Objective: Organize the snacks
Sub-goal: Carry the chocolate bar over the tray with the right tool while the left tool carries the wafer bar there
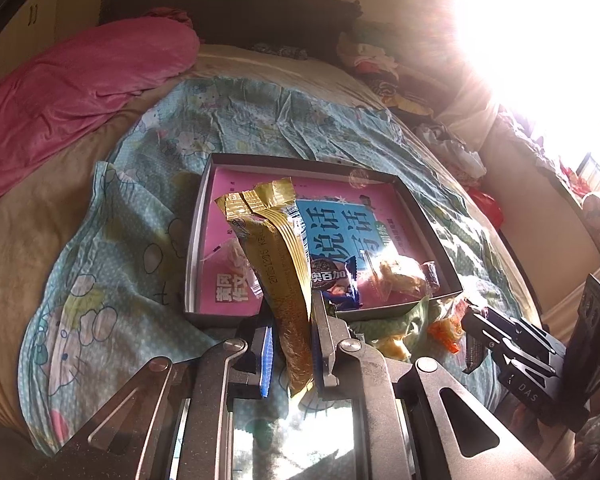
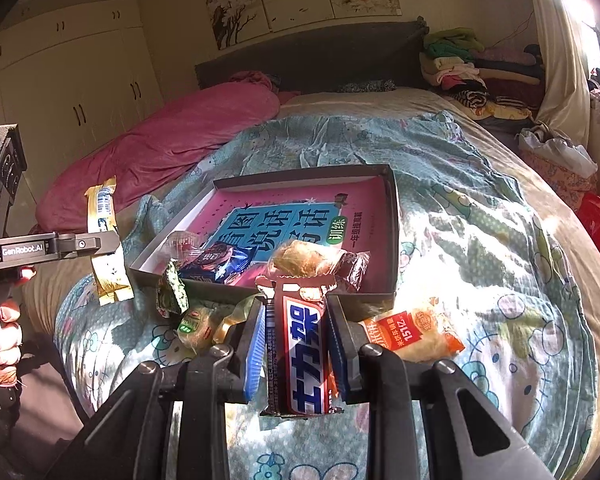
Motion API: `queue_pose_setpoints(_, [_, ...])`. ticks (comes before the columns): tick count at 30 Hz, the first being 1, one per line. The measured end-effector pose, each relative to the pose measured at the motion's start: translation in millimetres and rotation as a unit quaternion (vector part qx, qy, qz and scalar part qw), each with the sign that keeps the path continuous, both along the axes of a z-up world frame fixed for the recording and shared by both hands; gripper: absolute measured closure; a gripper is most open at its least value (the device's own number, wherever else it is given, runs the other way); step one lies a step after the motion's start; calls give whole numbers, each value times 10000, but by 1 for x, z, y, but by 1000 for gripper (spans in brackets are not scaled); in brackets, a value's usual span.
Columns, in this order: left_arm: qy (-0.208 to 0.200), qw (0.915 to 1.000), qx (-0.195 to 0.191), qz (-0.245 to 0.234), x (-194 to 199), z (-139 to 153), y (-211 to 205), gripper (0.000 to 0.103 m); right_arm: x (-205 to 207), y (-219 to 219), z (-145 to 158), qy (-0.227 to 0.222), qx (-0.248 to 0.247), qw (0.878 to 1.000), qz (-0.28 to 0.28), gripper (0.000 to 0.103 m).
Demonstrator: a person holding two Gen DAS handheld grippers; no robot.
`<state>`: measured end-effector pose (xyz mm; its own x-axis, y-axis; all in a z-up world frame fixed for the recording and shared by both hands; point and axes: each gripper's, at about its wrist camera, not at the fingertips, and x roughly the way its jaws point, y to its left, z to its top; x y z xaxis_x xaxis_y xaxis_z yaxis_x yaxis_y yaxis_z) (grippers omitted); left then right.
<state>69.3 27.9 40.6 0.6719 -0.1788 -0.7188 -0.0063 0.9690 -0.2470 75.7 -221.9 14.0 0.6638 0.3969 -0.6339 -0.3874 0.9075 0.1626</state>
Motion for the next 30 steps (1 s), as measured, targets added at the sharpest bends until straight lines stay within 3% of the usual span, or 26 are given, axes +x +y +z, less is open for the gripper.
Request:
queue_pose_setpoints(13, [-133, 9999, 37, 40, 34, -2, -5, 88, 26, -9, 16, -187, 123, 9994, -254, 74])
queue_pose_setpoints(30, [68, 9999, -66, 126, 74, -32, -1, 88, 66, 5, 16, -177, 79, 9992, -361, 74])
